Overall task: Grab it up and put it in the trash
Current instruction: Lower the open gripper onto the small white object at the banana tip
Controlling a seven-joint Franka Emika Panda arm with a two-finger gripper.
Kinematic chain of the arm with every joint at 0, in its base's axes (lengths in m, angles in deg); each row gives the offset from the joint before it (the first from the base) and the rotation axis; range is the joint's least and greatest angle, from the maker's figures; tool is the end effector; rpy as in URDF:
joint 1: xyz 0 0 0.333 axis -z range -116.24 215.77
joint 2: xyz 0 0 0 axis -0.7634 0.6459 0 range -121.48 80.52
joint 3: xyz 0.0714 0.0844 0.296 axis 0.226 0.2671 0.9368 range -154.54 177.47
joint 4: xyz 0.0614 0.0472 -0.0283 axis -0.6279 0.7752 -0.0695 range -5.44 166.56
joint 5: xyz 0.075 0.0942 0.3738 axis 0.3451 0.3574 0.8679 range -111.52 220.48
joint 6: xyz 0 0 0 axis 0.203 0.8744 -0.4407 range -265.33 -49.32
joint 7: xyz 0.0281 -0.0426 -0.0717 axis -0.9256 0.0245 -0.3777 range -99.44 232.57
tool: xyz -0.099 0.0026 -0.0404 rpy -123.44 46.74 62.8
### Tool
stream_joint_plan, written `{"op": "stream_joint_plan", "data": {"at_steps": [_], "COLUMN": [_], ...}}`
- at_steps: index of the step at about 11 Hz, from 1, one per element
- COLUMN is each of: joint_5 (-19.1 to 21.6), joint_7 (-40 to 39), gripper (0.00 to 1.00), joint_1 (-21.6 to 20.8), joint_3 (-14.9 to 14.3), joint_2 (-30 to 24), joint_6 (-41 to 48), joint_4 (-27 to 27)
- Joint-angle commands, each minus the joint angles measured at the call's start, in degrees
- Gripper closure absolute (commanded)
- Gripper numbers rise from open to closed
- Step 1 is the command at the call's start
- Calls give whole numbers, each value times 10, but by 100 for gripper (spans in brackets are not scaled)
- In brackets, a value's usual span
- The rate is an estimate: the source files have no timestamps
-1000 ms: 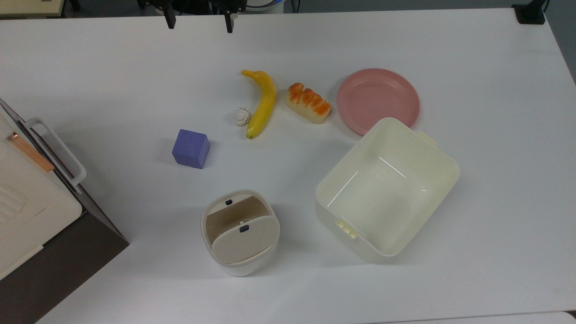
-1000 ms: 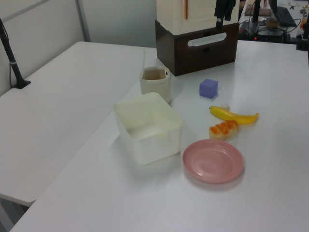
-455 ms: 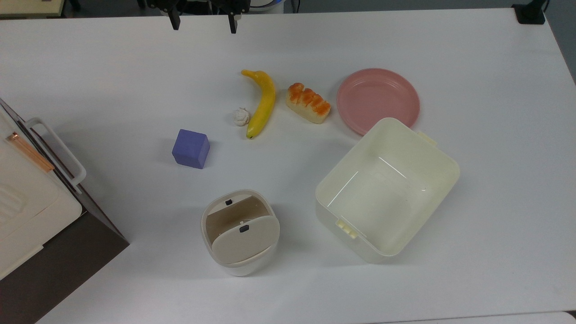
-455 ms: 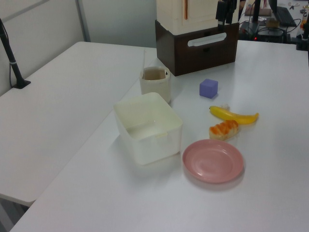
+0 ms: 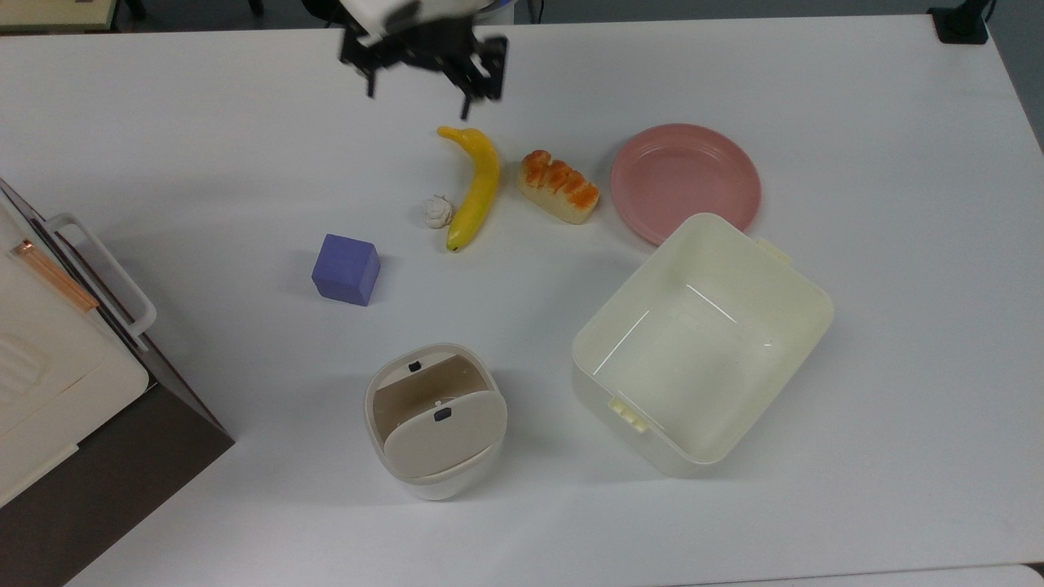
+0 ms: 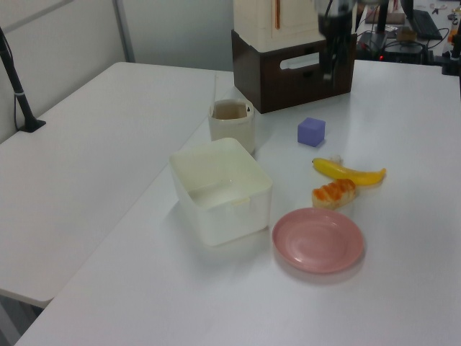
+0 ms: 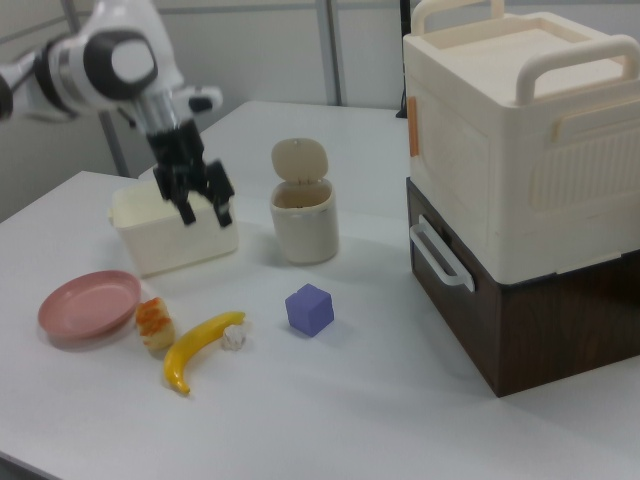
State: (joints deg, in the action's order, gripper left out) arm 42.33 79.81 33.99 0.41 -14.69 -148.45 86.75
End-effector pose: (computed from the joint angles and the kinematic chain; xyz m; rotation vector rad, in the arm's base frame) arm 0.5866 0.0331 0.5308 2.9012 -0.1619 -0.0423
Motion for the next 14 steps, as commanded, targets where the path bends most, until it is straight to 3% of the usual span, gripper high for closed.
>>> {"op": "stream_joint_plan", "data": {"at_steps": [1, 3, 4, 8, 10, 14], "joint_5": [35, 122, 140, 143, 143, 144], "joint_7": [25, -80, -128, -138, -106, -106], "gripper": [0, 0, 0, 0, 0, 4], "joint_1": [31, 39, 36, 1, -24, -15], "joint_3": [-1, -52, -82, -85, -84, -85], "joint_2": [-22, -17, -16, 26, 61, 98], "joint_6": [-99, -156, -173, -202, -214, -233], "joint_4": [121, 177, 198, 204, 170, 164]}}
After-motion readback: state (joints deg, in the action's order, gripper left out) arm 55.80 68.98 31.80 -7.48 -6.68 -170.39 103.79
